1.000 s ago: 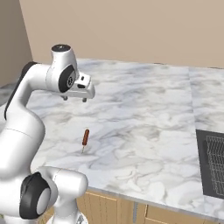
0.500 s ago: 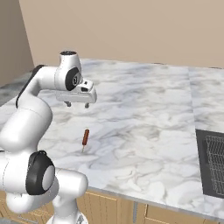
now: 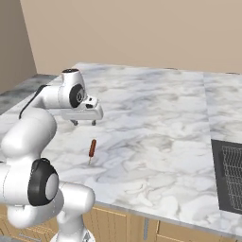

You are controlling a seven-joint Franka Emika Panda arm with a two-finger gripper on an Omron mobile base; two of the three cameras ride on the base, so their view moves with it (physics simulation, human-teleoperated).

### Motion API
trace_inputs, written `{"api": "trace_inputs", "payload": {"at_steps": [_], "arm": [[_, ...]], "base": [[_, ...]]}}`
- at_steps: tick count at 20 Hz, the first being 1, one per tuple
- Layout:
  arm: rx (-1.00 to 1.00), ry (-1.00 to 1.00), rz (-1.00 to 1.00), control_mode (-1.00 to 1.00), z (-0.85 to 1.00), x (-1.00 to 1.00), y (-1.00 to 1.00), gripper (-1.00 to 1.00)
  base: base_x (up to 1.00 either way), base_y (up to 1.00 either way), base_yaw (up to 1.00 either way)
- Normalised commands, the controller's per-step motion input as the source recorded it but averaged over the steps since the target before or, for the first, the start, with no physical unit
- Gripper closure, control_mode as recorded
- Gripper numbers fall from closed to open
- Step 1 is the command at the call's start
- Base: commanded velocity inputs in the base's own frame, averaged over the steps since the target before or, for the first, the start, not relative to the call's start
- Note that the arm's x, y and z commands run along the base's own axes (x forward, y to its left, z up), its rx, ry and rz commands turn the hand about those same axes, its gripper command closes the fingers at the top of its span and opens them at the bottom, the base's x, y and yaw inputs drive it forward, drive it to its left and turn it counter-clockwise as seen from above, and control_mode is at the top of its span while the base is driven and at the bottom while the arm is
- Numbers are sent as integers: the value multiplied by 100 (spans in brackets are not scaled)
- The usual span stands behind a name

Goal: Store the hot dog in the freezer for long-term storage. Close the freezer door after placing the cooked food.

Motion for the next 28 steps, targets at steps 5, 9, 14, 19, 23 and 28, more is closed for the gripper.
{"api": "trace_inputs", "payload": {"at_steps": [5,9,14,19,23,28], "arm": [[0,0,0,-100,-64,22,10,-100],[4,5,4,-100,-46,23,5,-100],[1,9,8,-100,-38,19,5,-100],[0,1,7,-100,-36,12,2,-100],[0,0,1,-100,-42,6,0,-100],[0,0,0,-100,-46,10,0,-100]], "base": [[0,0,0],[0,0,0],[0,0,0],[0,0,0],[0,0,0],[0,0,0]]}}
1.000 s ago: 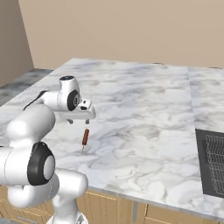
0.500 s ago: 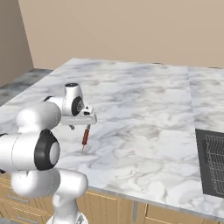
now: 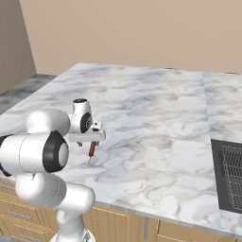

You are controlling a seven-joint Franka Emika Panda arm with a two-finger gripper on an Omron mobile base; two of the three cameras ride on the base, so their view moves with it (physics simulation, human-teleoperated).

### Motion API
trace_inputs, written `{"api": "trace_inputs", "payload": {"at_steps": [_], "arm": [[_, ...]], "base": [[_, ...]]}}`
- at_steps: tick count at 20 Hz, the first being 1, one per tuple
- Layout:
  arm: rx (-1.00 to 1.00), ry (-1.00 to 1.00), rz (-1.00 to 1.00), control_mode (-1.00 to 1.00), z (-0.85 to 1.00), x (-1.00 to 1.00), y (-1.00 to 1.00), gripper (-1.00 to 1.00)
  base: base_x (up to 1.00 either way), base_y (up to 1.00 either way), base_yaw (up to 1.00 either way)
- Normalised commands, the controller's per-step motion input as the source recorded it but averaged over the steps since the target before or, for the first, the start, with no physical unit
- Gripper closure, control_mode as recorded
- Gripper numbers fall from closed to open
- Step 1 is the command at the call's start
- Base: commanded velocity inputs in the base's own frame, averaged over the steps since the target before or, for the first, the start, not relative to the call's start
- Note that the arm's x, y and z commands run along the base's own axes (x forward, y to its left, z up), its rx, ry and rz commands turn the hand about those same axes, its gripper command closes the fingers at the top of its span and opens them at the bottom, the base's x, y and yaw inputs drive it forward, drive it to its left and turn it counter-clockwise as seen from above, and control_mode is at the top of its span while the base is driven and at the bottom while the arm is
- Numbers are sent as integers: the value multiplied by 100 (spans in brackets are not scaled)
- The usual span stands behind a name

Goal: Store the hot dog in the freezer for long-term storage. Close the freezer door after placing the cooked food.

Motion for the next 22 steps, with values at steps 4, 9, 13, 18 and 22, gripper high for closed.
{"api": "trace_inputs", "payload": {"at_steps": [4,9,13,18,22], "arm": [[0,0,0,-100,-53,9,0,-100],[0,0,0,-100,-54,12,-5,-100],[0,0,0,-100,-50,15,-12,-100],[0,0,0,-100,-27,3,0,-100],[0,0,0,-100,-18,3,0,100]], "base": [[0,0,0],[0,0,0],[0,0,0],[0,0,0],[0,0,0]]}}
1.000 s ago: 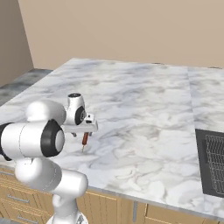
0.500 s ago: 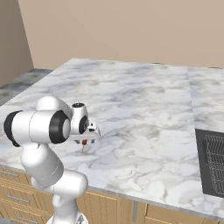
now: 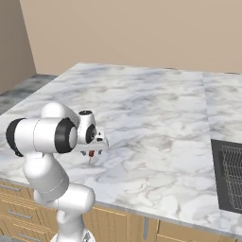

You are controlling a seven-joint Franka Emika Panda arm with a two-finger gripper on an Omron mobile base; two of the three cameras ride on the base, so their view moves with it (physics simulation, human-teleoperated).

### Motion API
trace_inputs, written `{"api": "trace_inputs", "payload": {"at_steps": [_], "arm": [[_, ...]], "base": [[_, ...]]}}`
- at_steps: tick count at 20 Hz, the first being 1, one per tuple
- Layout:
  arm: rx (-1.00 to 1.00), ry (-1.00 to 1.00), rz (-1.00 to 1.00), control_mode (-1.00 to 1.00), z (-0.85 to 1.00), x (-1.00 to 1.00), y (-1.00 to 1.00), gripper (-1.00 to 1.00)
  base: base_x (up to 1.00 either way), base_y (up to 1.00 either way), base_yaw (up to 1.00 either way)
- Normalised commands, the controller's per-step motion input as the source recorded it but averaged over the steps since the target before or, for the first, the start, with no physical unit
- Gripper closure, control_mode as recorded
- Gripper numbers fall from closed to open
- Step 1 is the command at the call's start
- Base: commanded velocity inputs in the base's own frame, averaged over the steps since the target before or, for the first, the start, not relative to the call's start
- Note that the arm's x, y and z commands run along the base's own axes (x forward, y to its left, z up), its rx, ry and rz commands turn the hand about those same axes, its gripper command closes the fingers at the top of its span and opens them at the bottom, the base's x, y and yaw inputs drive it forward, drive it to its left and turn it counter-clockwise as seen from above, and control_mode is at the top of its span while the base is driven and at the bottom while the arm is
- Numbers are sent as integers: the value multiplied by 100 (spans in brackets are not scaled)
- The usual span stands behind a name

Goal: Store the hot dog in the freezer for long-term storage. Close the freezer door after placing the cooked food.

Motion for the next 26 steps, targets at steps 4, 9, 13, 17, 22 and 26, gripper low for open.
{"api": "trace_inputs", "payload": {"at_steps": [4,9,13,17,22,26], "arm": [[0,0,0,-100,-14,0,0,100],[0,0,0,-100,-11,0,6,100],[0,0,-6,-100,0,5,3,100],[0,0,-17,-100,25,1,3,100],[6,0,-12,-100,89,-5,0,100],[2,-2,-5,-100,99,-8,-12,100]], "base": [[0,0,0],[0,0,0],[0,0,0],[0,0,0],[0,0,0],[0,0,0]]}}
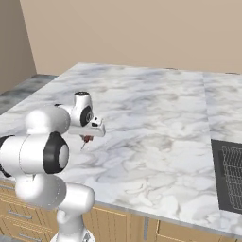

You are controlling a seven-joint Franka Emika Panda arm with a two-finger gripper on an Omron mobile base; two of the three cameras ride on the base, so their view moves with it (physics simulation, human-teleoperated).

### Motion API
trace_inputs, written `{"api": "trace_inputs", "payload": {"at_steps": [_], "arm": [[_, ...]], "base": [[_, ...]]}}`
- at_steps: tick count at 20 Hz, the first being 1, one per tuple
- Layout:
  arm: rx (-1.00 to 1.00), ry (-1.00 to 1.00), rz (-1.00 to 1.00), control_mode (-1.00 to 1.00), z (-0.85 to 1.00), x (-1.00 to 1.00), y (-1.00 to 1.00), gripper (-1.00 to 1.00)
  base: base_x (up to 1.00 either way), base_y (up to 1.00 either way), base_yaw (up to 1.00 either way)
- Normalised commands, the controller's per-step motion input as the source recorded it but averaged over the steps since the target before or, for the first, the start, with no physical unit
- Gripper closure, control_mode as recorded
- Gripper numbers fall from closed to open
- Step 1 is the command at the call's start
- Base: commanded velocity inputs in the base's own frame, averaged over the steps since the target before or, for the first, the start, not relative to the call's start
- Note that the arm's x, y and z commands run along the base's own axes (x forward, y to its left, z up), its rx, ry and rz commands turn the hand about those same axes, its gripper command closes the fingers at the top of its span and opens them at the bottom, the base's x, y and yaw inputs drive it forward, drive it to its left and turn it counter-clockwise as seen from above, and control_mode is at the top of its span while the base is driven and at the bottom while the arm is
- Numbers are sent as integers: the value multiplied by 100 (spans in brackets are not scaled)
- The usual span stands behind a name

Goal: Store the hot dog in the freezer for long-term storage. Close the freezer door after placing the cooked food.

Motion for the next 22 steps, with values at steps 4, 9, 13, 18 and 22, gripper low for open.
{"api": "trace_inputs", "payload": {"at_steps": [4,9,13,18,22], "arm": [[0,1,-5,-100,100,-42,-3,100],[-1,10,-8,-100,100,-75,-10,100],[0,1,-8,-100,80,-100,-5,100],[0,3,-3,-100,78,-99,-1,100],[0,12,0,-100,39,-81,0,100]], "base": [[0,0,0],[0,0,0],[0,0,0],[0,0,0],[0,0,0]]}}
